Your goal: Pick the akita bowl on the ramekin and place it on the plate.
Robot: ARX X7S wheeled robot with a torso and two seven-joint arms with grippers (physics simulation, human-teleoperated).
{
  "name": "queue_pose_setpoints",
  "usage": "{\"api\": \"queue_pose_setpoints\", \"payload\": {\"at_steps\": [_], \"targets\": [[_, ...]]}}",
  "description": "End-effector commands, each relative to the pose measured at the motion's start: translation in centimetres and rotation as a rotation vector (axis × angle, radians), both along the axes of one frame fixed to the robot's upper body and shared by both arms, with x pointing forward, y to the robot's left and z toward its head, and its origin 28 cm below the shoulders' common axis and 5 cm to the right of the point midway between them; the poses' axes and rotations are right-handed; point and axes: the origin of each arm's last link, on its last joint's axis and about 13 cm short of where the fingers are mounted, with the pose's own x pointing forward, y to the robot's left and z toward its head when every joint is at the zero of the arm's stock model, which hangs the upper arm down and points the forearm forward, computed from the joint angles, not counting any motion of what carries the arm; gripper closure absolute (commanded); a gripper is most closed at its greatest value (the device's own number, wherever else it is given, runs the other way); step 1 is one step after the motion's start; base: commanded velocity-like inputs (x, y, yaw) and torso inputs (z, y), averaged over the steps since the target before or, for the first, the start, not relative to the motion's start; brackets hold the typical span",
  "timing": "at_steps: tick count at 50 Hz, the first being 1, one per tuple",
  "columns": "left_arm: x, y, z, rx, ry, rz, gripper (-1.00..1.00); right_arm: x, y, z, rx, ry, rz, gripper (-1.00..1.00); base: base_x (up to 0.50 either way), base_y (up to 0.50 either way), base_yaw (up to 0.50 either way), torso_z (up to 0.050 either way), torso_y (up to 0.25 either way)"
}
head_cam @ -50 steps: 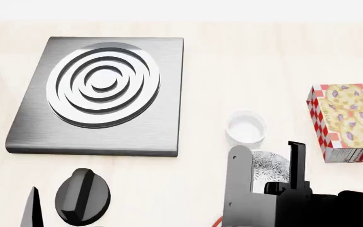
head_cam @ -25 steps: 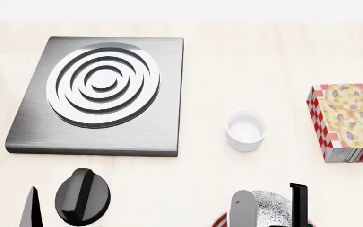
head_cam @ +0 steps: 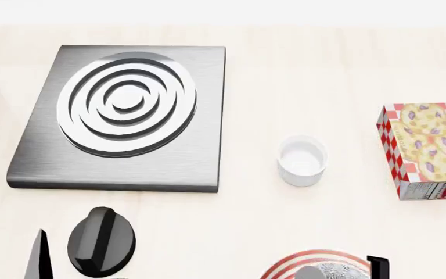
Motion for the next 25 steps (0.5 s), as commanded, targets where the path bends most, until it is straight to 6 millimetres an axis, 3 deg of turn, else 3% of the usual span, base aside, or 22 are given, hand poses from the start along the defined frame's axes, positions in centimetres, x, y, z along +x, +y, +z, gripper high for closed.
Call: {"api": "queue_pose_setpoints", "payload": {"at_steps": [1, 25], "targets": [[0.1, 0.0, 0.0, 0.0, 0.002, 0.001, -1.0, -0.2, 0.0, -0.5, 0.006, -0.006, 0.003, 1.0, 0.0, 0.0, 0.0, 0.0, 0.0], [0.0, 0.1, 0.0, -0.002, 0.0, 0.003, -1.0, -0.5, -0.4, -2.8, 0.039, 0.03, -0.017, 1.0, 0.0, 0.0, 0.0, 0.0, 0.0]]}}
